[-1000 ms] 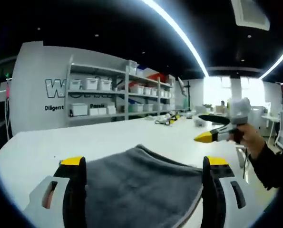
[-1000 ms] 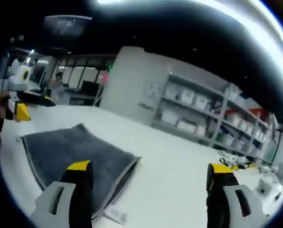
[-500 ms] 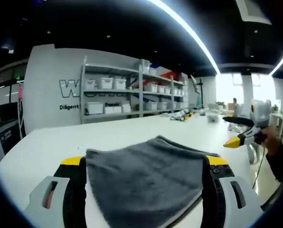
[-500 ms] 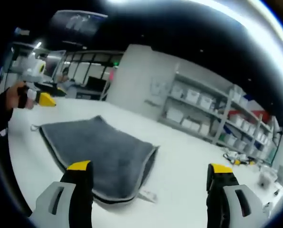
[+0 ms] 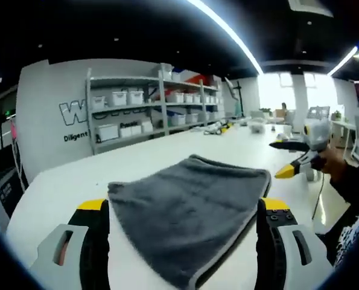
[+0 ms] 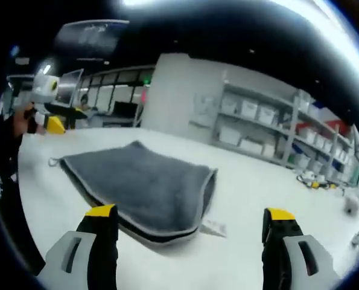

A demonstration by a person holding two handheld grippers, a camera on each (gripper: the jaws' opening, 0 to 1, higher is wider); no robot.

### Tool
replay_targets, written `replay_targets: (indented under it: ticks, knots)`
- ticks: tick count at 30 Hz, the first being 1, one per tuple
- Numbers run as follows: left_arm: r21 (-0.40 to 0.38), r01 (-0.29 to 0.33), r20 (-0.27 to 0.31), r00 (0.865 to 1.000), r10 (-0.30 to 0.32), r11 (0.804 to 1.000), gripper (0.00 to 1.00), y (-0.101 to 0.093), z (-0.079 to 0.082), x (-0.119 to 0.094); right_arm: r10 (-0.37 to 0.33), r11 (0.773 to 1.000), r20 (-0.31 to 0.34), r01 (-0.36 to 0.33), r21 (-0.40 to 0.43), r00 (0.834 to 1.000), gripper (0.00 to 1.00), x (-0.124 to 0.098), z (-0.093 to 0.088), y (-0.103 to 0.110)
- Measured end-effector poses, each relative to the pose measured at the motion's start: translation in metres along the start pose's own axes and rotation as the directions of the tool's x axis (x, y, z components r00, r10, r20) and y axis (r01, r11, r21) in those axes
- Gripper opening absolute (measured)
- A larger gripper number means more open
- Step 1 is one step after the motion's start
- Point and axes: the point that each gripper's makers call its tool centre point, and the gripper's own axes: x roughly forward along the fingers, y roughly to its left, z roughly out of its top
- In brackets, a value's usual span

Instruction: Open the folded towel by lifting each exposed corner and separating the folded layers until the towel lies flat within the target outline without major curled edges

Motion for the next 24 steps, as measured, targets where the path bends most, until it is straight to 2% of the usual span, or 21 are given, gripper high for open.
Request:
replay_targets:
  ticks: [4,6,8,9,10,11,16,19,22,24]
  knots:
    - [0.003,0.014,-0.012,1.0,-0.014,1.0,0.99,0.005,0.007,0.001,0.015,1.0,-0.013,-0.015,0.005,1.0,1.0,0.002,-0.007,0.009]
    - [0.014,0.059,-0.066,0.996,-0.058,0.998,0.99,0.002,0.005,0.006,0.021,1.0,-0.015,-0.02,0.007,1.0,1.0,0.003,-0.009,0.012]
    - [0.039,0.057,-0.09,0.994,-0.053,0.998,0.98,0.003,0.01,0.01,0.022,1.0,-0.007,-0.022,0.018,1.0,1.0,0.002,-0.011,0.014]
    - [0.051,0.047,-0.087,0.995,-0.042,0.998,0.98,0.004,0.013,0.012,0.017,0.999,-0.004,-0.017,0.029,1.0,1.0,0.002,-0.012,0.013]
    - [0.108,0.048,-0.075,0.996,-0.04,0.993,1.0,0.003,0.022,0.014,0.014,0.999,-0.002,-0.014,0.035,1.0,1.0,0.002,-0.012,0.013]
    - [0.13,0.062,-0.078,0.996,-0.052,0.99,1.0,-0.001,0.027,0.014,0.011,0.999,0.005,-0.011,0.044,1.0,1.0,0.0,-0.013,0.012]
    - [0.139,0.077,-0.106,0.992,-0.063,0.987,1.0,-0.003,0.037,0.02,0.012,0.998,0.034,-0.014,0.064,0.999,0.99,-0.002,-0.006,0.014]
    - [0.165,0.065,-0.118,0.992,-0.046,0.984,1.0,0.002,0.042,0.019,0.075,0.995,0.06,-0.079,0.064,0.995,0.96,-0.005,0.002,0.032]
    - [0.189,0.053,-0.107,0.994,-0.033,0.981,1.0,0.008,0.055,0.016,0.117,0.99,0.057,-0.121,0.067,0.991,0.95,-0.006,0.001,0.046]
    - [0.202,0.046,-0.102,0.994,-0.025,0.978,1.0,0.012,0.063,0.015,0.143,0.986,0.057,-0.147,0.075,0.988,0.9,-0.006,-0.001,0.053]
